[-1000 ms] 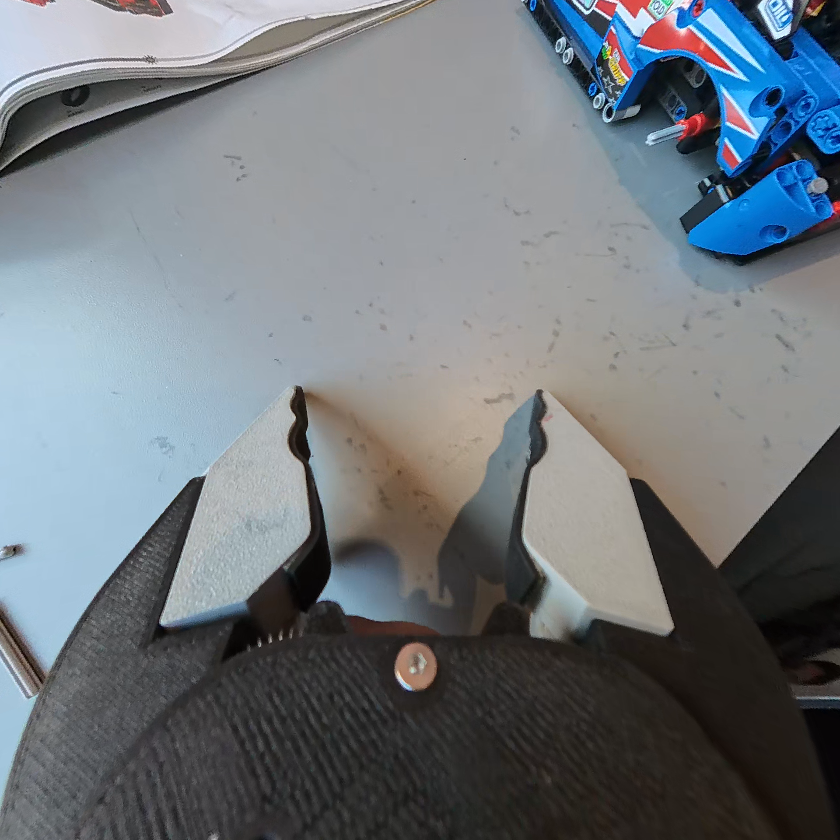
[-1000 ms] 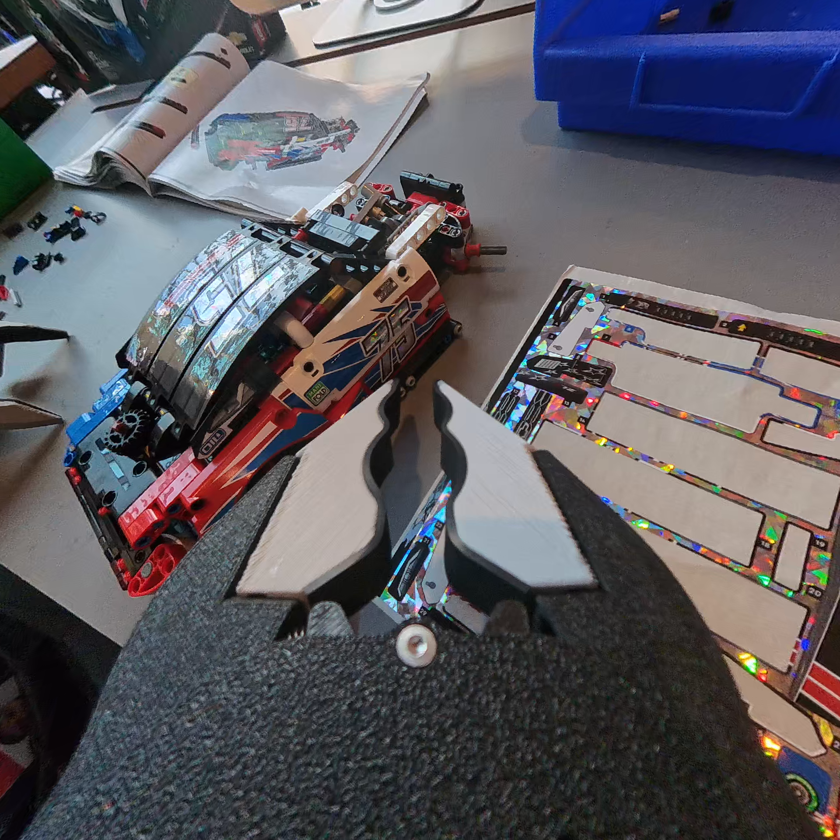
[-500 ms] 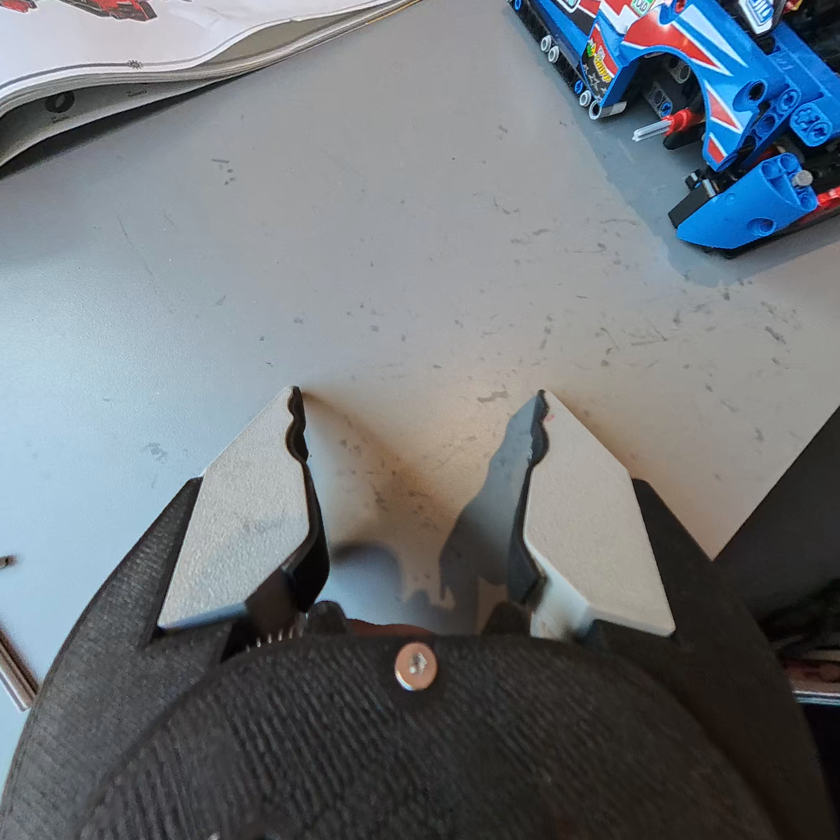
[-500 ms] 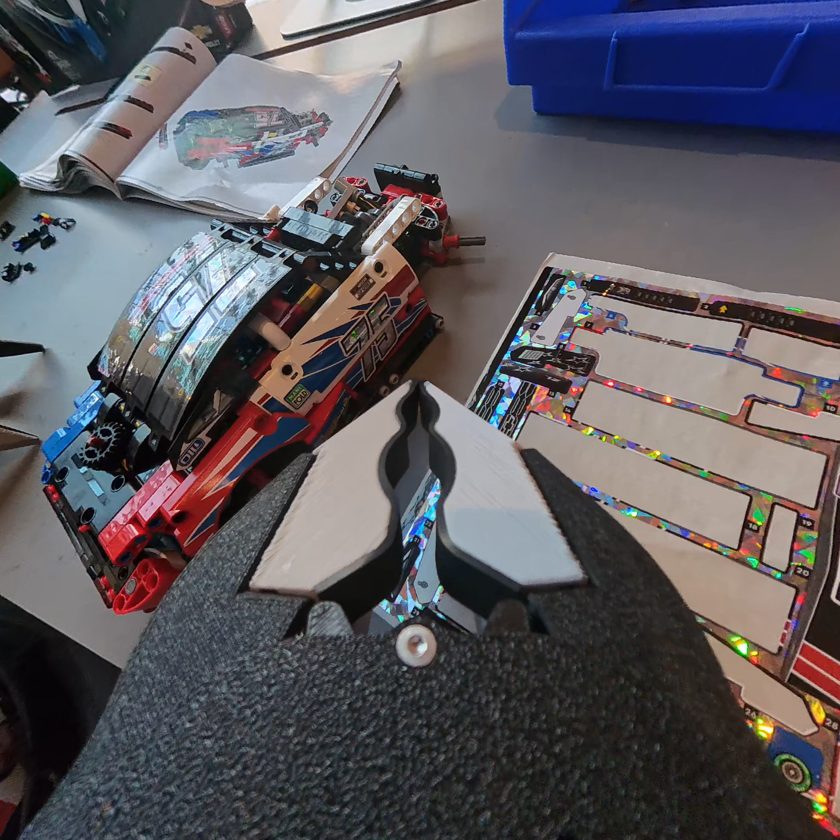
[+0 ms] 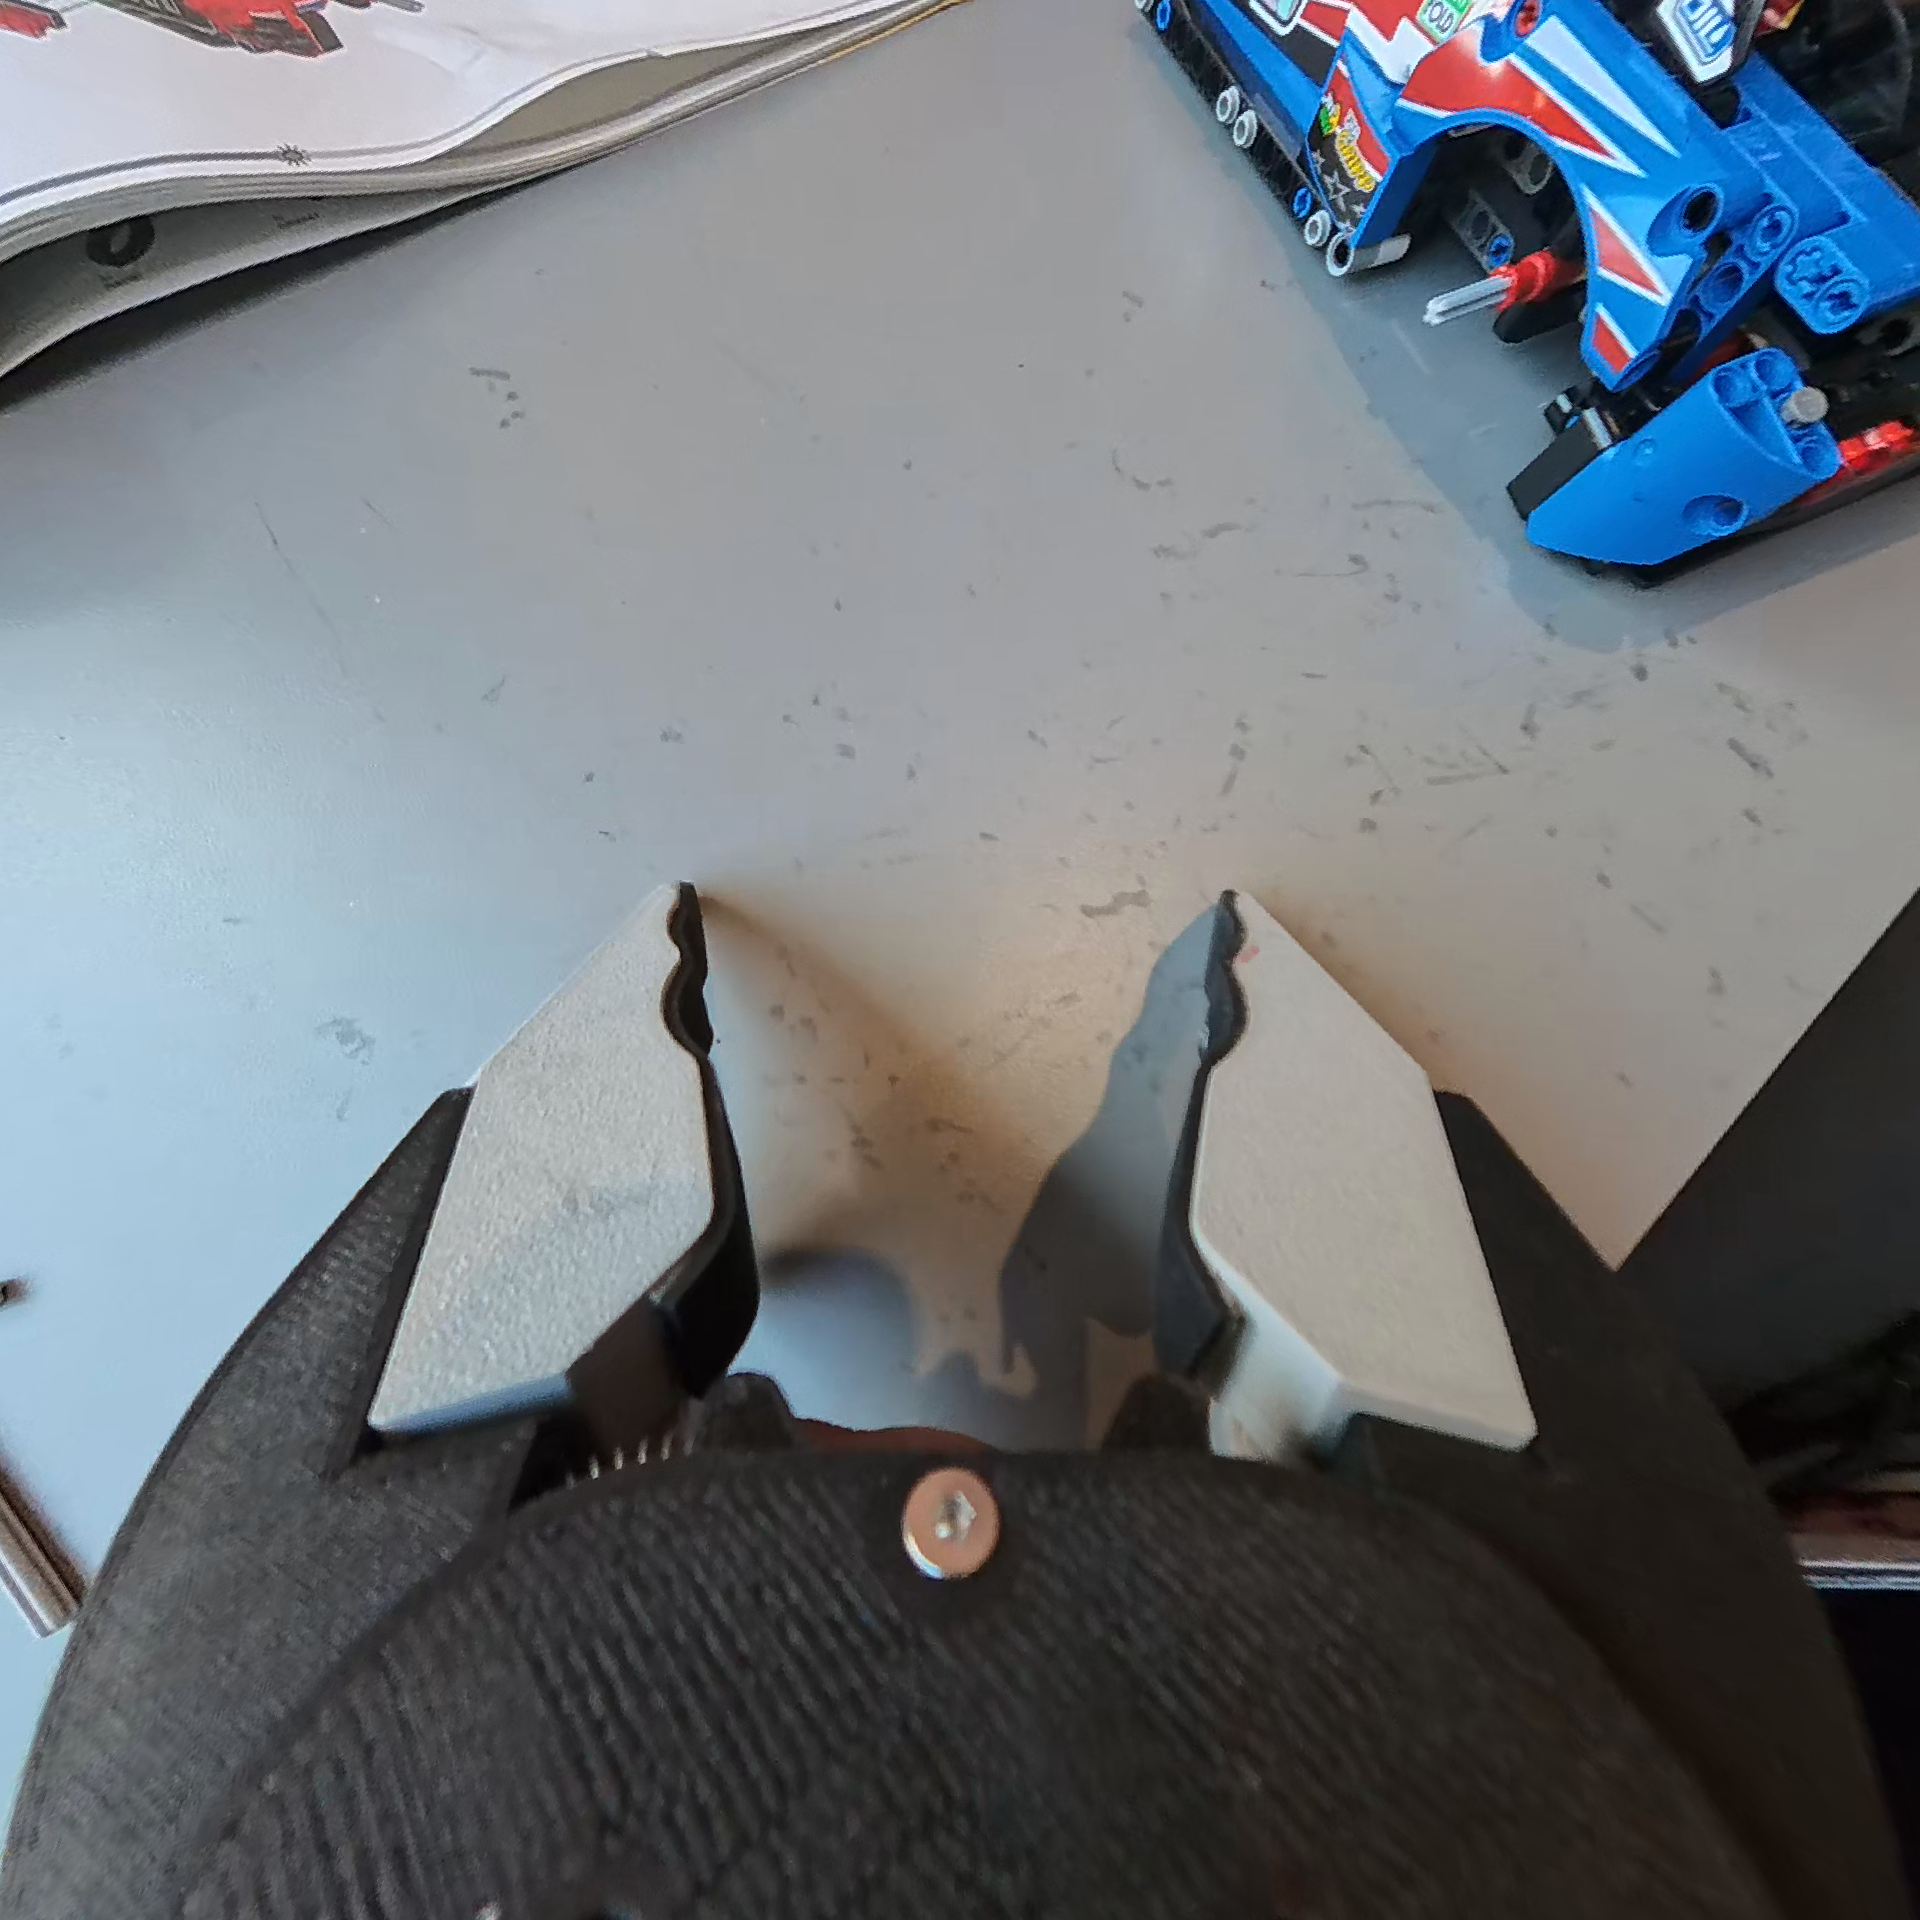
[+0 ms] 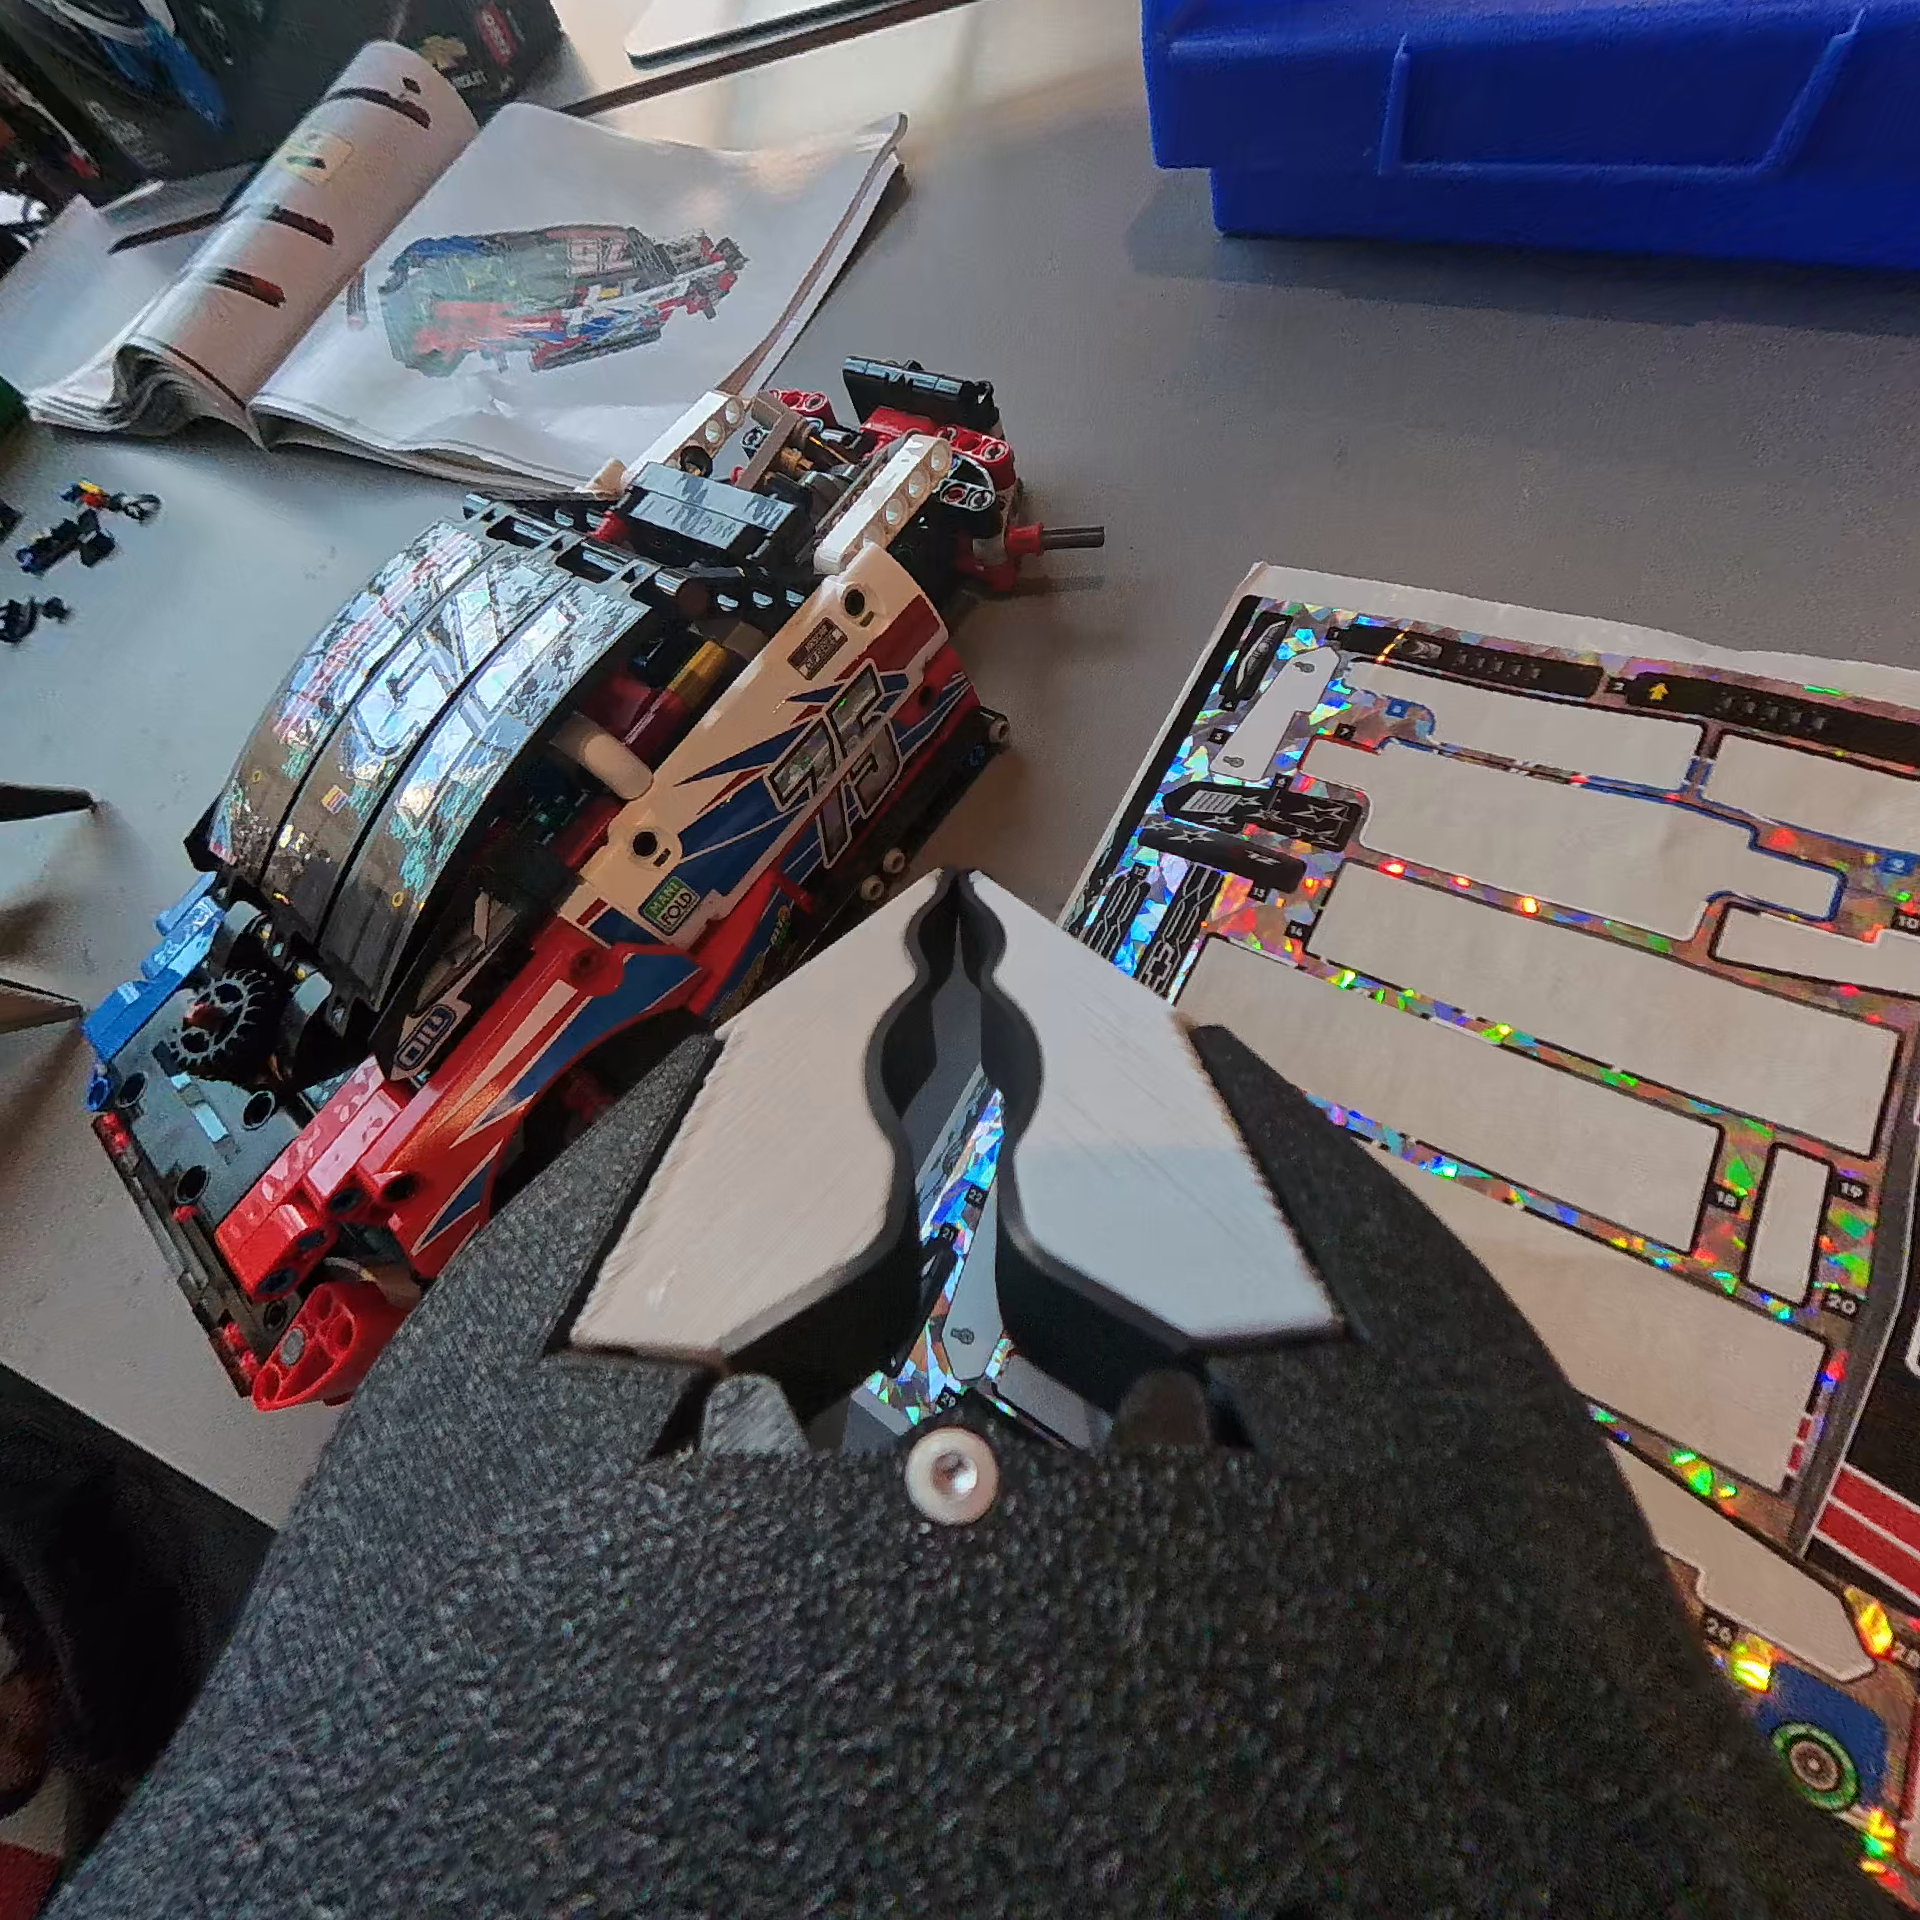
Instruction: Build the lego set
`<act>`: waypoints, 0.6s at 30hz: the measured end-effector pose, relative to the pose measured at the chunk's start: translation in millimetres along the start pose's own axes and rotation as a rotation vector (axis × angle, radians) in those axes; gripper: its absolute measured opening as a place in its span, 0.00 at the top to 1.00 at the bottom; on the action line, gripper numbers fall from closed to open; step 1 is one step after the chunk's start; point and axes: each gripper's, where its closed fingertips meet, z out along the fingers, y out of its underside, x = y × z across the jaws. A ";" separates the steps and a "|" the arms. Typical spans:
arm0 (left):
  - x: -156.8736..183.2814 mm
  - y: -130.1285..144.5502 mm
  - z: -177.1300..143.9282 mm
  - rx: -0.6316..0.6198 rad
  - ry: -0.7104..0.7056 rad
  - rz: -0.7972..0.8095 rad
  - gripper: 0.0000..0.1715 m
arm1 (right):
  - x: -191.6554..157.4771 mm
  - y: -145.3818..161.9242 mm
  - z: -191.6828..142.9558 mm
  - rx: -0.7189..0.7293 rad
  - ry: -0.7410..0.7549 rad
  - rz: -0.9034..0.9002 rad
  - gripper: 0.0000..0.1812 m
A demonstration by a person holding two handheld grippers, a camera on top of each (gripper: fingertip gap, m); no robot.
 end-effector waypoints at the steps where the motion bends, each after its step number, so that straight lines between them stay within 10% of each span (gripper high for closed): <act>1: 0.5 -0.2 -0.1 0.002 0.004 0.001 0.46 | 0.0 0.2 0.0 0.000 0.002 -0.002 1.00; 18: 12.7 -10.0 -6.8 0.071 0.176 -0.064 0.49 | 1.9 3.1 2.3 -0.021 0.055 -0.045 1.00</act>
